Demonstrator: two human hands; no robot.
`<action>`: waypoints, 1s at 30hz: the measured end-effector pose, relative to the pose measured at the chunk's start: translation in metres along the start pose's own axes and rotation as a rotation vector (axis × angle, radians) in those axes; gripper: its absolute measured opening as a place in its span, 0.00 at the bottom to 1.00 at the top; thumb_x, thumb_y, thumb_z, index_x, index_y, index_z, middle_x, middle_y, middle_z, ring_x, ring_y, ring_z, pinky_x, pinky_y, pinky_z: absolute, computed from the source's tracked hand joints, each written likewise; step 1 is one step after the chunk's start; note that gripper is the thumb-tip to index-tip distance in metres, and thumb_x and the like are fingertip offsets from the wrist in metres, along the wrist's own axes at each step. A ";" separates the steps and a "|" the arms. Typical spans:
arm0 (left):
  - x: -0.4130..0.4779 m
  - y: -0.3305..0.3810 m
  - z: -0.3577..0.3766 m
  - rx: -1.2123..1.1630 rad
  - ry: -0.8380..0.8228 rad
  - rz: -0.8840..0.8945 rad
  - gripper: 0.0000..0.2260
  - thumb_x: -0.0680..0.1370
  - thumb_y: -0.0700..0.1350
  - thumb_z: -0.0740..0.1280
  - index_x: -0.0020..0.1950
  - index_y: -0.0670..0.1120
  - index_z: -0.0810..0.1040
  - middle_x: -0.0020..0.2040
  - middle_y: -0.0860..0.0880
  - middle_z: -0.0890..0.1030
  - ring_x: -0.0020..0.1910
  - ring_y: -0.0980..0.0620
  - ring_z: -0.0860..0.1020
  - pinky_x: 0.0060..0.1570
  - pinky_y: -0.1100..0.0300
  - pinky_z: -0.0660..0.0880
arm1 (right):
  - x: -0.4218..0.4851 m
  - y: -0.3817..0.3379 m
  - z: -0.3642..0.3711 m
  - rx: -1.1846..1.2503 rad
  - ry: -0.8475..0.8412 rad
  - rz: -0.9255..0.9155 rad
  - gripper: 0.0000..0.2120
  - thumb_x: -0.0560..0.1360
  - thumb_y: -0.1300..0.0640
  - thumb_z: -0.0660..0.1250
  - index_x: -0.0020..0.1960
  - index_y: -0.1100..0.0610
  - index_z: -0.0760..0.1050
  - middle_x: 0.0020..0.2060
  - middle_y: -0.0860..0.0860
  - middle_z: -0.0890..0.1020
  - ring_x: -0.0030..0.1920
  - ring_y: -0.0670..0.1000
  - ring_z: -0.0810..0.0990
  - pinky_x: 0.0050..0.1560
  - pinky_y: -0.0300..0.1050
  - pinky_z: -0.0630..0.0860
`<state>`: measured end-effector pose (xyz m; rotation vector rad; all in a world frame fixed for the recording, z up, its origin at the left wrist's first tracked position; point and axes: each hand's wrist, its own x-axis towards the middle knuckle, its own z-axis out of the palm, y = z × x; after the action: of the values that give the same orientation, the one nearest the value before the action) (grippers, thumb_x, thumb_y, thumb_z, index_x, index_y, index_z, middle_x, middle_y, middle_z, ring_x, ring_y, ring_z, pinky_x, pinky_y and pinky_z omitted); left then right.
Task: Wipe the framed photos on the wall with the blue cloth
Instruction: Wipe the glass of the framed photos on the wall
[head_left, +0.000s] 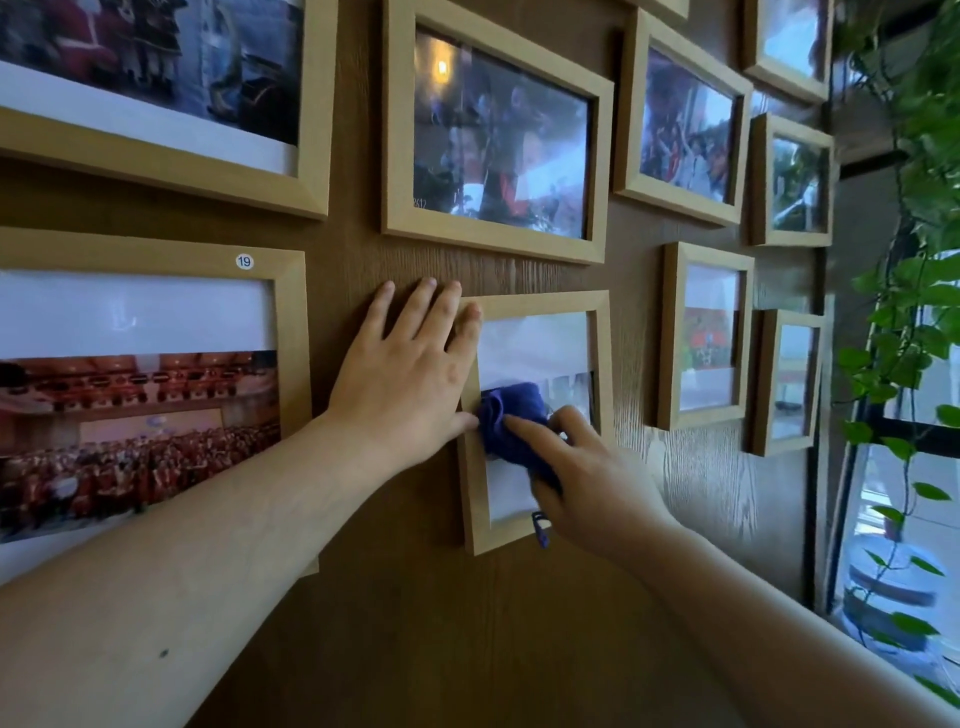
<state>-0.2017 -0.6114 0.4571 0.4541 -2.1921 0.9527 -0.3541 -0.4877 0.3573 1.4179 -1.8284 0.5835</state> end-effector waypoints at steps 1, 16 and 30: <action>0.000 0.000 0.000 0.003 -0.002 0.004 0.45 0.72 0.67 0.63 0.77 0.46 0.44 0.79 0.42 0.47 0.77 0.42 0.44 0.74 0.40 0.45 | -0.001 0.008 0.000 -0.028 0.013 0.030 0.24 0.75 0.49 0.61 0.70 0.44 0.61 0.54 0.51 0.72 0.33 0.48 0.72 0.27 0.42 0.72; 0.000 0.001 -0.001 0.029 -0.020 0.001 0.46 0.71 0.68 0.63 0.77 0.46 0.45 0.79 0.41 0.48 0.77 0.42 0.45 0.74 0.41 0.45 | -0.021 0.018 0.002 -0.141 -0.104 -0.126 0.24 0.73 0.51 0.65 0.67 0.46 0.64 0.52 0.54 0.74 0.33 0.51 0.76 0.28 0.45 0.75; 0.000 0.003 -0.005 0.042 -0.036 -0.001 0.46 0.71 0.69 0.62 0.77 0.46 0.47 0.79 0.41 0.50 0.77 0.42 0.47 0.74 0.41 0.46 | -0.031 0.029 0.001 -0.235 -0.365 -0.146 0.30 0.73 0.49 0.66 0.69 0.40 0.54 0.57 0.51 0.69 0.41 0.54 0.77 0.35 0.49 0.76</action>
<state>-0.2005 -0.6059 0.4581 0.4954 -2.2069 0.9990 -0.3782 -0.4610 0.3347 1.5513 -1.9716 0.0310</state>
